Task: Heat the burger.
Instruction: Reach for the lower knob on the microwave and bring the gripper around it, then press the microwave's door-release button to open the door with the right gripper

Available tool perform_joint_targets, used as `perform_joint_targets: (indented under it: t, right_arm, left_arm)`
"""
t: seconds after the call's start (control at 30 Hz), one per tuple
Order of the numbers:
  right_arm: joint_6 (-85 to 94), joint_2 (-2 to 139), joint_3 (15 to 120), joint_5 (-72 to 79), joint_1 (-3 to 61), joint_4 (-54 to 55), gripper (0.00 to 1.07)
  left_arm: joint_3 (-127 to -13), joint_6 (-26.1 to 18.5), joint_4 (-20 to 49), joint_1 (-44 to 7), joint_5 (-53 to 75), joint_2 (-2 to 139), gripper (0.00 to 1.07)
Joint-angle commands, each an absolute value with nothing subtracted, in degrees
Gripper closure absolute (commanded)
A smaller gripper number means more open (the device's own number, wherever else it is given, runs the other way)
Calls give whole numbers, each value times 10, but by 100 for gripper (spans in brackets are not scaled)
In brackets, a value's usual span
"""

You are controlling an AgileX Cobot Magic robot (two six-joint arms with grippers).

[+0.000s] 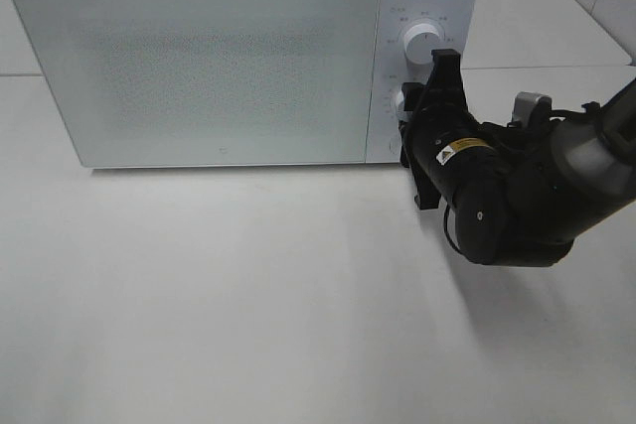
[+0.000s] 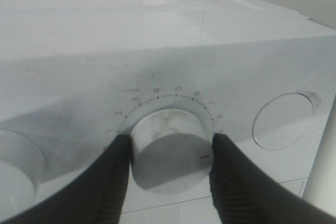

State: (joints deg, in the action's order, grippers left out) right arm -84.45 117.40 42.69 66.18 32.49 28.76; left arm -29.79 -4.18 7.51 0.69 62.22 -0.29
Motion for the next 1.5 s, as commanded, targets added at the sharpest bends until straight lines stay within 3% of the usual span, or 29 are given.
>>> perform_joint_targets:
  t: [0.03,0.13,0.2,0.27,0.3,0.4,0.47,0.57,0.63,1.1,1.5]
  right_arm:
    - [-802,1167,449,693,335,219,99]
    - [-795,1167,449,693,332,226,97]
    - [-786,1167,449,693,330,251,84]
    - [-784,1167,449,692,330,260,80]
    - [-772,1167,449,692,330,272,70]
    - [-766,1167,449,692,330,273,65]
    - [-743,1167,448,692,330,286,49]
    - [-737,1167,447,692,330,289,45]
    - [-710,1160,433,692,330,303,35]
    - [-545,1067,348,549,330,270,31]
    - [-158,941,336,238,320,239,32]
  left_arm:
    - [-297,-42,77,5,615,-11,9]
    - [-297,-42,77,5,615,-11,9]
    - [-297,-42,77,5,615,-11,9]
    - [-297,-42,77,5,615,-11,9]
    - [-297,-42,77,5,615,-11,9]
    - [-297,-42,77,5,615,-11,9]
    - [-297,-42,77,5,615,-11,9]
    - [-297,-42,77,5,615,-11,9]
    - [-297,-42,77,5,615,-11,9]
    - [-297,-42,77,5,615,-11,9]
    - [-297,-42,77,5,615,-11,9]
